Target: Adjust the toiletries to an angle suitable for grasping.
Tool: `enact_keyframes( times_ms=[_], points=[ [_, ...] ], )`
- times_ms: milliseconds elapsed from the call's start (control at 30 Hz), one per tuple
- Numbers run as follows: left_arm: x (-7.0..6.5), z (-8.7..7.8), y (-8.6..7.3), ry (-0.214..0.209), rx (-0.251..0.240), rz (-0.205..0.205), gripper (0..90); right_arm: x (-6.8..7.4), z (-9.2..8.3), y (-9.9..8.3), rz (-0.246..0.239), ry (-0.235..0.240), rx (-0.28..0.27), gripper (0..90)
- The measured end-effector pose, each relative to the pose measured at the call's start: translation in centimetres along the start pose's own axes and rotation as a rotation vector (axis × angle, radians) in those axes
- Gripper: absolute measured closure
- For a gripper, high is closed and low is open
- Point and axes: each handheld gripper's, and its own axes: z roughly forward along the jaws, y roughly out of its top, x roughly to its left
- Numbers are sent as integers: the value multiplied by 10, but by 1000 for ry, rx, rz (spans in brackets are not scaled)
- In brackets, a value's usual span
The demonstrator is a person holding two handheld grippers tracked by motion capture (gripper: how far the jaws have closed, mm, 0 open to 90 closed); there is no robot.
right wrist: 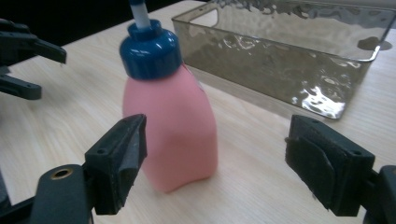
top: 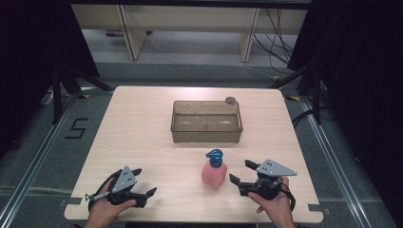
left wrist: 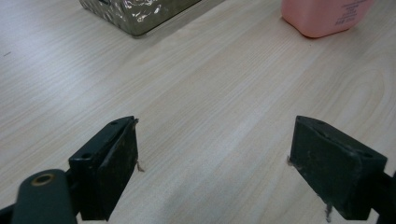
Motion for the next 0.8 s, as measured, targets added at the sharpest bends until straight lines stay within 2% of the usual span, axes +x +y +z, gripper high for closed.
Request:
enact_keyframes(
  times_ms=[67,167,200,267,333,400,467,500,600,633,667,733,767,800],
  points=[
    [2,-1,0,-6,13,25,148,0,1,1,-16,2,-15,216],
    [2,0,0,-5,17,25,148,6,1,1,33,34,10,222],
    [1,0,0,-6,13,26,148,4,4,1,8,33,-12,222],
    [1,-1,0,-13,17,18,148,6,4,3,16,45,-15,224],
    [1,0,0,-11,14,21,148,4,5,5,-18,34,-20,227],
    [0,1,-1,-10,1,-5,148,5,4,6,-22,42,-8,227],
    [0,1,0,-9,0,-3,148,6,6,7,-32,36,-23,227],
    [0,1,0,-11,-2,-3,148,7,8,6,-17,62,-24,227],
    [0,1,0,-10,-8,-3,148,10,7,8,-19,62,-11,227],
    [1,1,0,-17,-5,-3,148,10,8,8,-32,58,-28,227],
    [1,1,0,-18,-5,-3,148,13,8,8,-1,67,-1,227],
    [0,1,0,-7,-5,-3,148,12,12,10,-39,80,-22,228],
    [1,0,0,-11,-5,1,148,15,12,10,-11,83,-16,228],
    [0,1,0,-15,-13,-8,148,13,13,12,-41,70,-16,228]
  ],
)
